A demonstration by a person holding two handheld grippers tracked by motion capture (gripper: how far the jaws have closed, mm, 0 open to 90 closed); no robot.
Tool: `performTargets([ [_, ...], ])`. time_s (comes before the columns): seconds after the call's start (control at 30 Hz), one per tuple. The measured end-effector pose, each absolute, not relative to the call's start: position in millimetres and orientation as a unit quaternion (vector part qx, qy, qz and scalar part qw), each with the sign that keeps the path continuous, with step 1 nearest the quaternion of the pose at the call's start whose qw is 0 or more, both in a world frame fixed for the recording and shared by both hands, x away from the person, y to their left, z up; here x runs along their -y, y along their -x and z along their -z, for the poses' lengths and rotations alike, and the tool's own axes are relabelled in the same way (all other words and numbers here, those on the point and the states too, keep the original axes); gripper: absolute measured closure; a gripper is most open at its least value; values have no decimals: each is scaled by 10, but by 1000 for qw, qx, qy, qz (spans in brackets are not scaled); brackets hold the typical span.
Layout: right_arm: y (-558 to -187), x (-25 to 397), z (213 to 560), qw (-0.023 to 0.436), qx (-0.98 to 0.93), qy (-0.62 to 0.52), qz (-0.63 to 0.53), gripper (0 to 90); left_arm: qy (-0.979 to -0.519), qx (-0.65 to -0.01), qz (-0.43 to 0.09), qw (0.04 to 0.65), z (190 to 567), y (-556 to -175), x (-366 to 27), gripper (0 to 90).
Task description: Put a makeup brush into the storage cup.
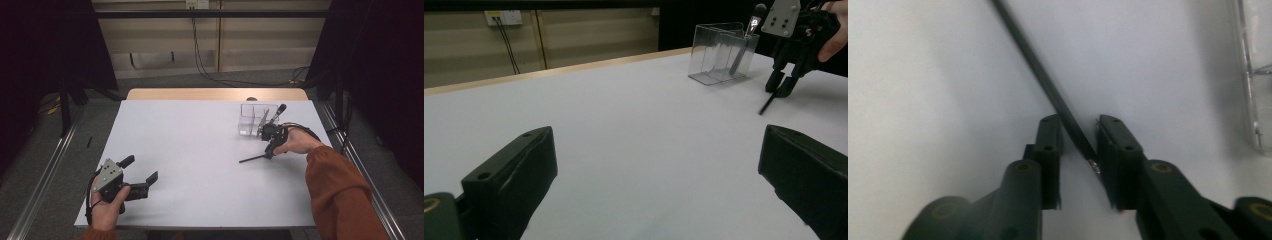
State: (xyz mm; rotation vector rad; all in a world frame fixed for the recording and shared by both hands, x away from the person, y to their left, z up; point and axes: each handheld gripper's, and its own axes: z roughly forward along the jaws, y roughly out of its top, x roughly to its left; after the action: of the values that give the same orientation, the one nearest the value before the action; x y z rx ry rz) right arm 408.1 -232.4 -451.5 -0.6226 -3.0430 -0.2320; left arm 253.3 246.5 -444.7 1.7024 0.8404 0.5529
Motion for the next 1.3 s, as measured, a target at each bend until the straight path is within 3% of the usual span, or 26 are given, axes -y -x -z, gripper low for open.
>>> performTargets([
  [0.27,-4086,2330,4520,26,976,201,75,865,-719,-355,-233,550,4449,-2532,-2460,24],
  [1.3,-3973,2363,4473,6,970,212,118,866,-719,-357,-232,550,4448,-2532,-2465,24],
])
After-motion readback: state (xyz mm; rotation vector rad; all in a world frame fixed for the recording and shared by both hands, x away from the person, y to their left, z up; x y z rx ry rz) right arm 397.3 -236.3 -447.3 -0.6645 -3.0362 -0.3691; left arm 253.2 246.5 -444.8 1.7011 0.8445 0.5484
